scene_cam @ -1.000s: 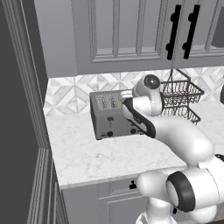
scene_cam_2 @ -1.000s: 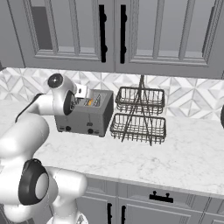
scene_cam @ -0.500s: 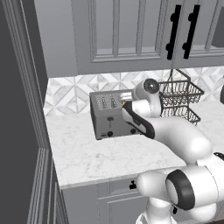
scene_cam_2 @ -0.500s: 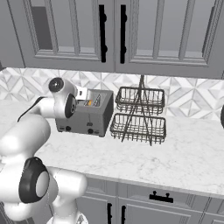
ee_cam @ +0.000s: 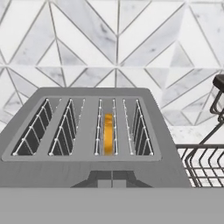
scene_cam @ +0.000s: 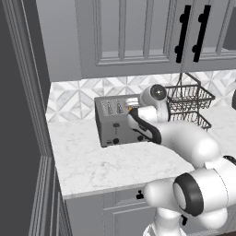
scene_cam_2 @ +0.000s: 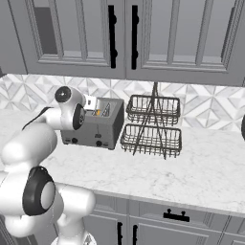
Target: Start the toaster. Once the lever pops up, take the bread to the plate on the dining counter.
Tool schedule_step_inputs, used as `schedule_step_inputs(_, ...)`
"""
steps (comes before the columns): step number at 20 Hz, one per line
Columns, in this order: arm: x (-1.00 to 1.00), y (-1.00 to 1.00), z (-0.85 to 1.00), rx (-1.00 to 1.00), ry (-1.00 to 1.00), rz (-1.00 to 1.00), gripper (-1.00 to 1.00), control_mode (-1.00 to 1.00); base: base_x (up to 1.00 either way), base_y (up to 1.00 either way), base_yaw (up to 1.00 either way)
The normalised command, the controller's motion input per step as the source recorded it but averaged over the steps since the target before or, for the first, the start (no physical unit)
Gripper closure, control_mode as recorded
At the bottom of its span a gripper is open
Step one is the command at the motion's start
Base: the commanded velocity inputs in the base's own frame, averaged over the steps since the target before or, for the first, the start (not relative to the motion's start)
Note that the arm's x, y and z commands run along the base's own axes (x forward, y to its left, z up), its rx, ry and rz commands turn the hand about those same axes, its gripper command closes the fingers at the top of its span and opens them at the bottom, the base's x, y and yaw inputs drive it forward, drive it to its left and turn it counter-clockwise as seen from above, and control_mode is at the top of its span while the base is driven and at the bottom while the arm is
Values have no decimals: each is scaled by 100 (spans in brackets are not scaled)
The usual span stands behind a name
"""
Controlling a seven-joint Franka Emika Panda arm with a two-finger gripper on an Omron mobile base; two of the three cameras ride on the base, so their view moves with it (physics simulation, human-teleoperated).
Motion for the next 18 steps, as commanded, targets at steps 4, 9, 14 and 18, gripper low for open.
schedule_step_inputs(4,12,5,-7,0,0,0,100,-100,0,0,0)
schedule_step_inputs(9,9,4,-7,0,0,0,100,-100,0,0,0)
schedule_step_inputs(14,2,0,-4,0,0,0,100,-100,0,0,0)
schedule_step_inputs(18,3,1,-7,0,0,0,100,-100,0,0,0)
